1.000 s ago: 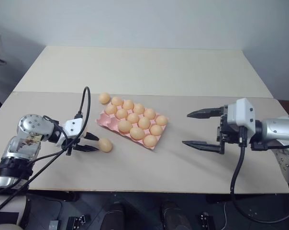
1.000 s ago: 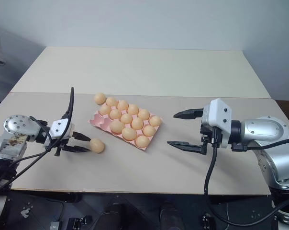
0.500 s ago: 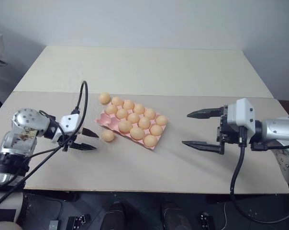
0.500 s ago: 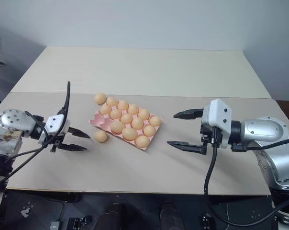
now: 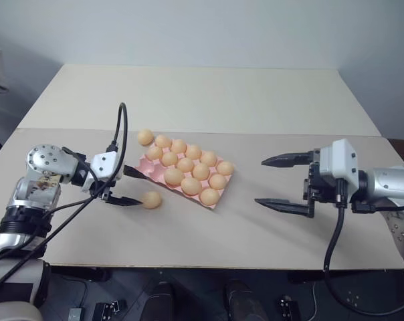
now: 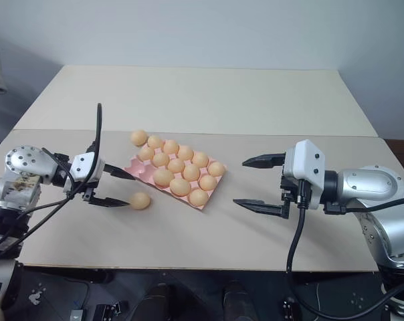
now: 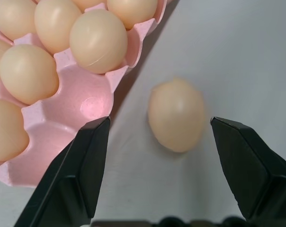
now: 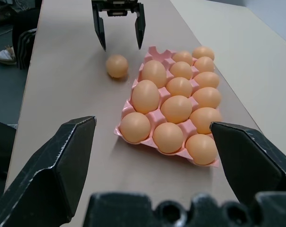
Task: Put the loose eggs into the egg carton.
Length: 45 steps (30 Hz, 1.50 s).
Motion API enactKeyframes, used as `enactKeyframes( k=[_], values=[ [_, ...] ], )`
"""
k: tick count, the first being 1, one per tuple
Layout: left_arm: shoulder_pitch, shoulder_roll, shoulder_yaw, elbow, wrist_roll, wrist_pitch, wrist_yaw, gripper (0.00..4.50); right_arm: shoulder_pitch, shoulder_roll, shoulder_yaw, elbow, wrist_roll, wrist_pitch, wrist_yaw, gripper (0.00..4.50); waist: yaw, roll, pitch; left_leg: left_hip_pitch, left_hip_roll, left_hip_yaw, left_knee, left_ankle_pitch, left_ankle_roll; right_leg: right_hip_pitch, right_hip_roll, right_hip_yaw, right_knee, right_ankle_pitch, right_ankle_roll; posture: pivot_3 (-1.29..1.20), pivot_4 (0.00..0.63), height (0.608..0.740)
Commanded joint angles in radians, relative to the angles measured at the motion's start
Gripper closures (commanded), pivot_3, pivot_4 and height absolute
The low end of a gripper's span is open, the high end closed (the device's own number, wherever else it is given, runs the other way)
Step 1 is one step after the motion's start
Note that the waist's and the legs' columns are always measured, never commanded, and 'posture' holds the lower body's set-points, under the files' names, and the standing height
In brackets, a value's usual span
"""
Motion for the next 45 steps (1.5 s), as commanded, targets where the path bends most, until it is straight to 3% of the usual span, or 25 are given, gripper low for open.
enactKeyframes(
  k=[1, 16, 19, 23, 30, 36, 45],
  values=[
    [0.014, -0.011, -0.006, -0.052, -0.002, 0.02, 0.019, 0.86, -0.004, -0.017, -0.041, -0.031, 0.017, 0.0, -0.007, 0.0, 0.0, 0.0, 0.0, 0.0, 0.0, 0.0, 0.0, 0.0, 0.0, 0.0, 0.0, 0.0, 0.0, 0.0, 0.0, 0.0, 0.15, 0.74],
    [0.068, -0.053, -0.051, -0.152, 0.006, 0.079, 0.05, 0.86, 0.002, -0.017, -0.034, -0.035, 0.013, -0.001, -0.021, 0.0, 0.001, 0.0, 0.0, 0.0, 0.0, 0.0, 0.0, 0.0, 0.0, 0.0, 0.0, 0.0, 0.0, 0.0, 0.0, 0.0, 0.15, 0.74],
    [0.06, -0.044, -0.065, -0.138, 0.037, 0.066, 0.057, 1.41, 0.003, -0.017, -0.034, -0.036, 0.011, -0.001, -0.029, 0.0, 0.0, 0.0, 0.0, 0.0, 0.0, 0.0, 0.0, 0.0, 0.0, 0.0, 0.0, 0.0, 0.0, 0.0, 0.0, 0.0, 0.15, 0.74],
    [0.048, -0.042, -0.059, -0.117, 0.041, 0.066, 0.055, 2.51, 0.002, -0.014, -0.036, -0.034, 0.013, -0.002, -0.035, 0.0, 0.0, 0.0, 0.0, 0.0, 0.0, 0.0, 0.0, 0.0, 0.0, 0.0, 0.0, 0.0, 0.0, 0.0, 0.0, 0.0, 0.15, 0.74],
    [0.04, -0.043, -0.009, -0.134, -0.034, 0.115, 0.041, 2.51, -0.009, -0.013, -0.035, -0.027, 0.018, -0.003, -0.037, 0.0, 0.0, 0.0, 0.0, 0.0, 0.0, 0.0, 0.0, 0.0, 0.0, 0.0, 0.0, 0.0, 0.0, 0.0, 0.0, 0.0, 0.15, 0.74],
    [-0.021, 0.022, 0.09, -0.087, -0.138, 0.205, -0.003, 2.51, -0.008, -0.028, -0.045, -0.014, 0.035, -0.014, 0.009, 0.0, 0.0, 0.0, 0.0, 0.0, 0.0, 0.0, 0.0, 0.0, 0.0, 0.0, 0.0, 0.0, 0.0, 0.0, 0.0, 0.0, 0.15, 0.74],
    [-0.139, -0.08, 0.063, 0.06, -0.003, 0.165, 0.224, 2.51, -0.044, -0.023, -0.035, 0.005, 0.028, -0.019, 0.031, 0.0, 0.004, 0.0, 0.0, 0.0, 0.0, -0.001, 0.001, 0.0, 0.0, 0.001, 0.0, -0.001, 0.0, 0.0, 0.0, 0.0, 0.15, 0.74]
  ],
)
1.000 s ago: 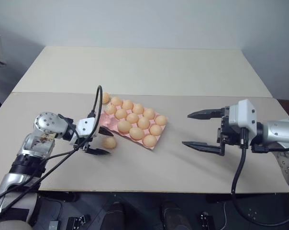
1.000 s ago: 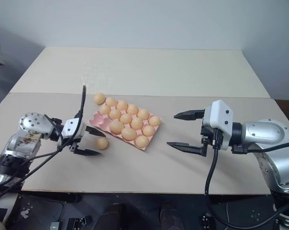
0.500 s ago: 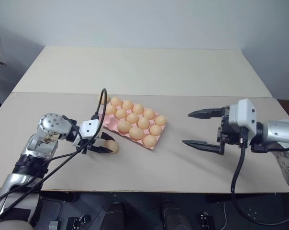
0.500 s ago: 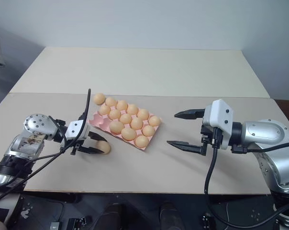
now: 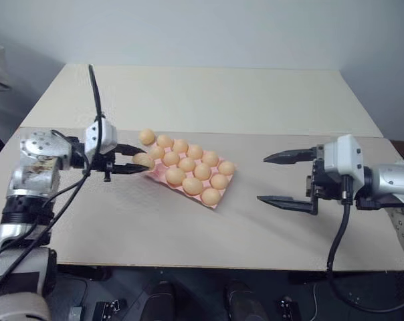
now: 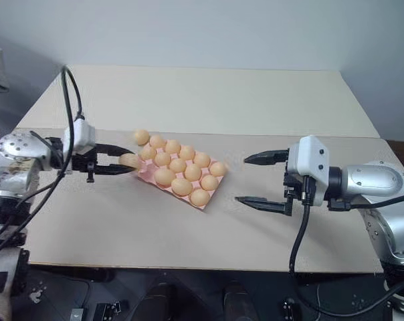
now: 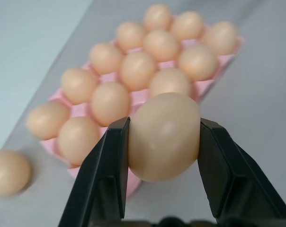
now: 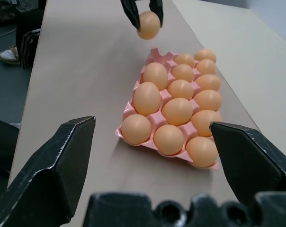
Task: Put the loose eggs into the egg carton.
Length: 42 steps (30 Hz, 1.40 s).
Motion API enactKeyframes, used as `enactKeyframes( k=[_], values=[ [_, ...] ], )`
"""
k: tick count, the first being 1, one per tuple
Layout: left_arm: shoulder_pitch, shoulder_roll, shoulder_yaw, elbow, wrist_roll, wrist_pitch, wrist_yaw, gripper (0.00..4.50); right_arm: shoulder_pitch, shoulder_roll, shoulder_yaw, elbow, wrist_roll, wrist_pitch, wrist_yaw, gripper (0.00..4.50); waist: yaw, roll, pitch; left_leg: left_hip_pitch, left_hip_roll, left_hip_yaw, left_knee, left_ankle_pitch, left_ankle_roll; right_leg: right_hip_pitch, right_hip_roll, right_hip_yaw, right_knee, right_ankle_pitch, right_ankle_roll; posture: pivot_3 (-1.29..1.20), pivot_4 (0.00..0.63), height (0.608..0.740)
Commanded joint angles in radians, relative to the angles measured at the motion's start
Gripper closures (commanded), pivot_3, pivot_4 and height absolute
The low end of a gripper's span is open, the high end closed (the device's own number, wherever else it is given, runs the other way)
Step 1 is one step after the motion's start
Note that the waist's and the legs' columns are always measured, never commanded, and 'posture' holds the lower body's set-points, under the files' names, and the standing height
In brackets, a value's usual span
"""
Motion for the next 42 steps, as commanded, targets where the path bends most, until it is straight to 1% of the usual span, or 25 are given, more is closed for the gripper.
enactKeyframes(
  k=[1, 5, 10, 13, 15, 16, 17, 18, 19, 25, 29, 32, 35, 37, 38, 41, 42],
  values=[
    [-0.04, -0.04, -0.027, 0.039, 0.056, -0.036, 0.072, 2.51, -0.016, -0.007, -0.027, -0.012, 0.015, -0.018, 0.007, 0.0, 0.0, 0.0, 0.0, 0.0, 0.0, 0.0, 0.0, 0.0, 0.0, 0.0, 0.0, 0.0, 0.0, 0.0, 0.0, 0.0, 0.15, 0.74],
    [-0.065, -0.08, -0.053, 0.08, 0.089, -0.051, 0.093, 2.51, -0.012, -0.015, -0.04, -0.019, 0.022, -0.014, 0.012, 0.0, -0.003, 0.0, 0.0, -0.001, 0.0, 0.0, 0.0, 0.0, 0.0, -0.001, 0.0, 0.0, 0.0, 0.0, 0.0, 0.0, 0.15, 0.74],
    [-0.076, -0.086, -0.069, 0.094, 0.1, -0.051, 0.079, 2.51, -0.007, -0.019, -0.049, -0.025, 0.021, -0.01, 0.009, 0.0, -0.006, 0.0, 0.0, 0.0, 0.0, 0.0, 0.0, 0.0, 0.0, -0.001, 0.0, 0.0, 0.0, 0.0, 0.0, 0.0, 0.15, 0.74],
    [-0.078, -0.082, -0.074, 0.104, 0.111, -0.061, 0.082, 1.78, -0.002, -0.017, -0.053, -0.03, 0.023, -0.008, 0.004, 0.0, -0.003, 0.0, 0.0, 0.0, 0.0, 0.0, 0.0, 0.0, 0.0, -0.001, 0.0, 0.0, 0.0, 0.0, 0.0, 0.0, 0.15, 0.74],
    [-0.075, -0.073, -0.061, 0.091, 0.091, -0.054, 0.059, 1.17, 0.001, -0.017, -0.056, -0.033, 0.023, -0.007, 0.001, 0.0, -0.003, 0.0, 0.0, 0.0, 0.0, 0.0, 0.0, 0.0, 0.0, -0.001, 0.0, 0.0, 0.0, 0.0, 0.0, 0.0, 0.15, 0.74],
    [-0.074, -0.068, -0.053, 0.083, 0.084, -0.048, 0.056, 0.8, 0.002, -0.017, -0.057, -0.034, 0.023, -0.008, 0.001, 0.0, -0.003, 0.0, 0.0, -0.001, 0.0, 0.0, 0.0, 0.0, 0.0, -0.001, 0.0, 0.0, 0.0, 0.0, 0.0, 0.0, 0.15, 0.74],
    [-0.078, -0.058, -0.041, 0.078, 0.074, -0.039, 0.05, 0.53, 0.002, -0.017, -0.056, -0.034, 0.023, -0.008, -0.001, 0.0, -0.003, 0.0, 0.0, -0.001, 0.0, 0.0, 0.0, 0.0, 0.0, -0.001, 0.0, 0.0, 0.0, 0.0, 0.0, 0.0, 0.15, 0.74],
    [-0.079, -0.052, -0.033, 0.073, 0.067, -0.03, 0.047, 0.16, 0.004, -0.016, -0.057, -0.035, 0.023, -0.009, -0.001, 0.0, -0.004, 0.0, 0.0, 0.0, 0.0, 0.0, 0.0, 0.0, 0.0, -0.001, 0.0, 0.0, 0.0, 0.0, 0.0, 0.0, 0.15, 0.74],
    [-0.08, -0.043, -0.025, 0.072, 0.06, -0.028, 0.044, 0.04, 0.004, -0.016, -0.056, -0.035, 0.023, -0.009, -0.002, 0.0, -0.005, 0.0, 0.0, 0.0, 0.0, 0.0, 0.0, 0.0, 0.0, -0.001, 0.0, 0.0, 0.0, 0.0, 0.0, 0.0, 0.15, 0.74],
    [-0.096, 0.004, 0.042, 0.067, -0.001, 0.038, 0.034, 0.04, -0.006, -0.007, -0.041, -0.023, 0.017, -0.015, -0.002, 0.0, -0.005, 0.0, 0.0, 0.0, 0.0, 0.0, 0.0, 0.0, 0.0, -0.001, 0.0, 0.0, 0.001, 0.0, 0.0, 0.0, 0.15, 0.74],
    [-0.128, 0.053, 0.088, 0.106, -0.003, 0.047, 0.06, 0.04, -0.011, -0.007, -0.038, -0.018, 0.017, -0.018, 0.003, 0.0, -0.004, 0.0, 0.0, -0.001, 0.0, 0.0, 0.0, 0.0, 0.0, -0.001, 0.0, 0.0, 0.001, 0.0, 0.0, 0.0, 0.15, 0.74],
    [-0.099, 0.136, 0.157, 0.115, -0.05, 0.061, 0.02, 0.04, -0.017, -0.008, -0.036, -0.004, 0.014, -0.021, 0.01, 0.0, -0.008, 0.0, 0.0, 0.0, 0.0, -0.001, 0.0, 0.0, 0.0, -0.001, 0.0, 0.0, 0.0, 0.0, 0.0, 0.0, 0.15, 0.74],
    [0.012, 0.219, 0.248, 0.061, -0.121, 0.082, -0.044, 0.04, -0.02, -0.008, -0.032, 0.011, 0.006, -0.028, 0.016, 0.0, -0.024, 0.0, 0.0, 0.0, 0.0, 0.0, -0.001, 0.0, 0.0, -0.001, 0.0, 0.0, 0.001, 0.0, 0.0, 0.0, 0.15, 0.74],
    [0.109, 0.262, 0.313, 0.007, -0.162, 0.102, -0.062, 0.04, -0.024, -0.005, -0.028, 0.021, 0.001, -0.034, 0.019, 0.0, -0.031, 0.001, 0.0, 0.001, 0.001, 0.0, -0.001, 0.0, 0.0, -0.001, 0.0, 0.0, 0.002, 0.0, 0.0, 0.0, 0.15, 0.74],
    [0.186, 0.277, 0.358, -0.05, -0.189, 0.115, -0.072, 0.04, -0.029, -0.002, -0.023, 0.027, -0.001, -0.033, 0.018, 0.0, -0.031, 0.001, 0.0, 0.001, 0.001, 0.0, -0.002, 0.0, 0.0, -0.001, 0.001, 0.0, 0.002, 0.0, 0.0, 0.0, 0.15, 0.74],
    [0.428, 0.287, 0.523, -0.253, -0.288, 0.194, -0.1, 0.04, -0.039, 0.004, -0.014, 0.044, -0.007, -0.037, 0.02, 0.0, -0.029, 0.001, 0.0, 0.001, 0.002, 0.0, -0.001, 0.0, 0.0, -0.001, 0.0, 0.0, 0.002, 0.0, 0.0, 0.0, 0.15, 0.74],
    [0.48, 0.284, 0.557, -0.297, -0.306, 0.21, -0.094, 0.04, -0.04, 0.005, -0.012, 0.048, -0.008, -0.039, 0.022, 0.0, -0.028, 0.001, 0.0, 0.0, 0.002, 0.0, -0.001, 0.0, 0.0, -0.002, 0.0, 0.0, 0.002, 0.0, 0.0, 0.0, 0.15, 0.74]
  ],
)
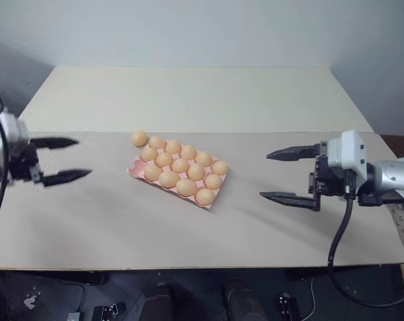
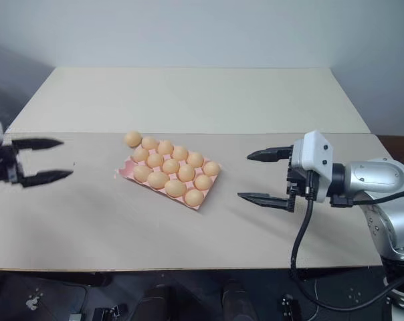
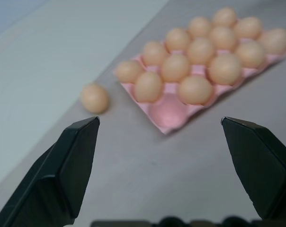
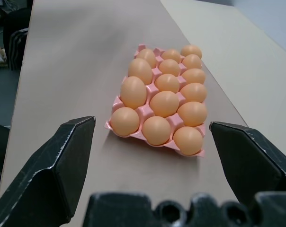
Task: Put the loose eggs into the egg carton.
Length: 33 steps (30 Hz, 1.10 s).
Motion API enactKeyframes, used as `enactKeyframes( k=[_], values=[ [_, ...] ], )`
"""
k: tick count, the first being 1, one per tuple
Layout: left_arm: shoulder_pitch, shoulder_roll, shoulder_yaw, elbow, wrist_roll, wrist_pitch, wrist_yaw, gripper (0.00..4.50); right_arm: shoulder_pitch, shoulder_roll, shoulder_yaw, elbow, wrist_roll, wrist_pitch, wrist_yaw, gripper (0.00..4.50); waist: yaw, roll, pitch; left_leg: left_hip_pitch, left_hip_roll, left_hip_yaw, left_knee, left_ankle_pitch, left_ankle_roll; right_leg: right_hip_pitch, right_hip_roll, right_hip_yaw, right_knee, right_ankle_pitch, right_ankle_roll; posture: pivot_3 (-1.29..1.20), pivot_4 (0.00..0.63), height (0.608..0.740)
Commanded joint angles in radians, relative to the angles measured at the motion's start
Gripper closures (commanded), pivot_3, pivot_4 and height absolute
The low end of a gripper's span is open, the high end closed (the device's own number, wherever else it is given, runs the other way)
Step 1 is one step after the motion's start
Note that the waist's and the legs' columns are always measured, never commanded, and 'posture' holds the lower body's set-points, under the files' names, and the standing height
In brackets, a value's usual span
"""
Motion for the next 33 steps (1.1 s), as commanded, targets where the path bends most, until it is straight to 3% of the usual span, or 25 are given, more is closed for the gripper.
enactKeyframes(
  k=[1, 5, 8, 16, 20, 26, 33],
  values=[
    [0.161, 0.01, 0.181, -0.219, -0.108, 0.078, 0.006, 0.04, -0.017, 0.002, -0.012, 0.001, -0.003, -0.033, 0.006, 0.0, 0.005, 0.0, 0.0, 0.0, 0.0, 0.0, 0.0, 0.0, 0.0, 0.0, 0.0, 0.0, 0.0, 0.0, 0.0, 0.0, 0.15, 0.74],
    [0.374, -0.071, 0.292, -0.421, -0.162, 0.139, 0.082, 0.04, -0.011, 0.005, -0.013, 0.006, 0.0, -0.037, 0.009, 0.0, 0.022, 0.0, 0.0, 0.0, 0.0, 0.001, 0.0, 0.0, 0.0, 0.001, -0.001, 0.0, -0.002, 0.0, 0.0, 0.0, 0.15, 0.74],
    [0.451, -0.13, 0.327, -0.51, -0.19, 0.17, 0.154, 0.04, -0.007, 0.005, -0.015, 0.003, 0.005, -0.035, 0.008, 0.0, 0.028, 0.0, 0.0, 0.001, 0.0, 0.001, 0.0, 0.0, 0.0, 0.001, -0.001, 0.001, -0.002, 0.0, 0.0, 0.0, 0.15, 0.74],
    [0.417, -0.143, 0.289, -0.511, -0.194, 0.168, 0.256, 0.04, -0.02, 0.006, -0.012, 0.005, 0.004, -0.031, 0.003, 0.0, 0.027, -0.001, 0.0, 0.001, 0.0, 0.001, 0.0, 0.0, 0.0, 0.001, -0.001, 0.001, -0.002, 0.0, 0.0, 0.0, 0.15, 0.74],
    [0.322, -0.127, 0.223, -0.446, -0.162, 0.162, 0.299, 0.04, -0.018, 0.009, -0.012, -0.001, 0.001, -0.032, -0.006, 0.0, 0.028, -0.001, 0.0, 0.001, -0.001, 0.001, 0.0, 0.0, 0.0, 0.001, -0.001, 0.001, -0.002, 0.0, 0.0, 0.0, 0.15, 0.74],
    [-0.015, -0.117, -0.052, -0.208, 0.014, 0.187, 0.436, 0.04, -0.023, 0.012, -0.01, -0.011, -0.009, -0.028, -0.037, 0.0, 0.03, -0.001, -0.001, 0.0, -0.001, 0.001, 0.0, 0.0, 0.0, 0.001, -0.001, 0.0, -0.002, 0.0, 0.0, 0.0, 0.15, 0.74],
    [-0.446, -0.268, -0.307, 0.21, 0.252, 0.145, 0.61, 0.04, -0.012, 0.013, -0.014, -0.037, -0.011, -0.022, -0.068, 0.0, 0.03, -0.001, -0.001, -0.001, -0.002, 0.0, 0.001, 0.0, 0.0, 0.001, -0.001, 0.0, -0.002, 0.0, 0.0, 0.0, 0.15, 0.74]
  ],
)
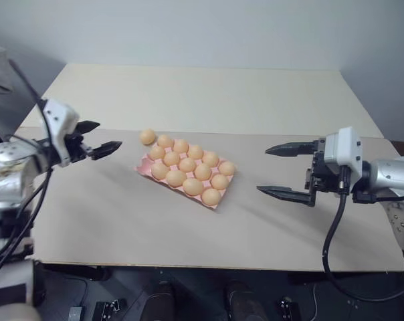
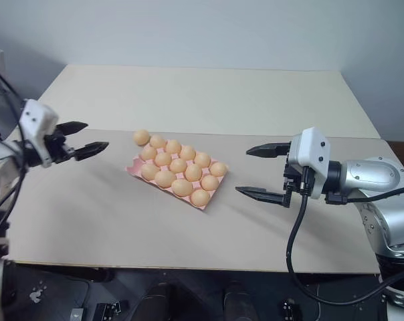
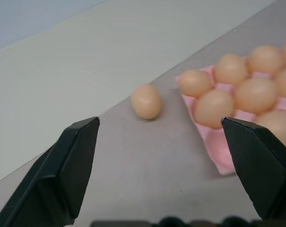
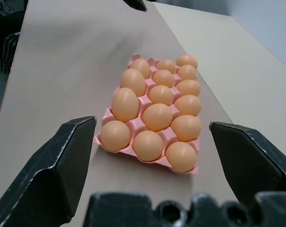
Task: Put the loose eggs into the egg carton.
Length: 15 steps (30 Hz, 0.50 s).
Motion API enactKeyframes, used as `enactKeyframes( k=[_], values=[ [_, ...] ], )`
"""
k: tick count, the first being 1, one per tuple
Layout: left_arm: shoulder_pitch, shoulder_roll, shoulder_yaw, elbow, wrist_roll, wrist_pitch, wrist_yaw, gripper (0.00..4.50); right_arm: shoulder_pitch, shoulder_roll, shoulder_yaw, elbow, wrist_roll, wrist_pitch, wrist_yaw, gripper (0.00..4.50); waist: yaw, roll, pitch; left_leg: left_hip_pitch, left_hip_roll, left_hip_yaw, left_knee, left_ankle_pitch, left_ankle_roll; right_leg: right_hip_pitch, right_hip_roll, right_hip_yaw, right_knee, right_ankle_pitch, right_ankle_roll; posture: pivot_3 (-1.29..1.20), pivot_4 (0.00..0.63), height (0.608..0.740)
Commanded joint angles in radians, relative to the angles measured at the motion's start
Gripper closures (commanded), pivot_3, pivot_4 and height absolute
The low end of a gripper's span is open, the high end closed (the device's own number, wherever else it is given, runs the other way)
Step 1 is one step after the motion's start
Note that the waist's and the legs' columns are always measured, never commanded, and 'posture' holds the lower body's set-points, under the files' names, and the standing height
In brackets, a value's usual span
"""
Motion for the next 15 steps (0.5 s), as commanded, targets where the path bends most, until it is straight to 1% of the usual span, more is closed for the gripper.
enactKeyframes(
  k=[1, 4, 8, 11, 15],
  values=[
    [-0.151, -0.049, -0.073, 0.184, 0.096, -0.058, 0.058, 0.04, -0.004, -0.005, -0.026, -0.039, 0.001, -0.006, -0.019, 0.0, -0.004, 0.0, 0.0, 0.0, 0.0, 0.0, 0.0, 0.0, 0.0, -0.001, 0.0, 0.0, 0.0, 0.0, 0.0, 0.0, 0.15, 0.74],
    [-0.299, -0.121, -0.131, 0.391, 0.162, -0.093, 0.084, 0.04, 0.002, -0.005, -0.027, -0.053, 0.0, -0.001, -0.038, 0.0, -0.005, 0.0, 0.0, -0.001, 0.0, 0.0, 0.0, 0.0, 0.0, -0.001, 0.0, 0.0, 0.0, 0.0, 0.0, 0.0, 0.15, 0.74],
    [-0.485, -0.219, -0.143, 0.671, 0.217, -0.128, 0.196, 0.04, 0.035, -0.01, -0.05, -0.091, 0.01, 0.009, -0.064, 0.0, -0.004, -0.001, 0.0, -0.001, -0.001, -0.001, 0.0, 0.0, 0.0, -0.001, 0.0, 0.0, 0.0, 0.0, 0.0, 0.0, 0.15, 0.74],
    [-0.552, -0.257, -0.144, 0.78, 0.25, -0.133, 0.264, 0.04, 0.059, -0.013, -0.064, -0.116, 0.018, 0.017, -0.079, 0.0, -0.008, -0.001, 0.0, -0.002, -0.001, -0.001, 0.0, 0.0, 0.0, -0.001, 0.0, 0.0, 0.0, 0.0, 0.0, 0.0, 0.15, 0.74],
    [-0.585, -0.295, -0.131, 0.854, 0.273, -0.13, 0.337, 0.04, 0.087, -0.016, -0.087, -0.143, 0.027, 0.03, -0.094, 0.0, -0.01, -0.001, 0.0, -0.001, -0.001, -0.002, 0.0, 0.0, 0.0, -0.001, 0.0, 0.0, 0.001, 0.0, 0.0, 0.0, 0.15, 0.74]
  ],
)
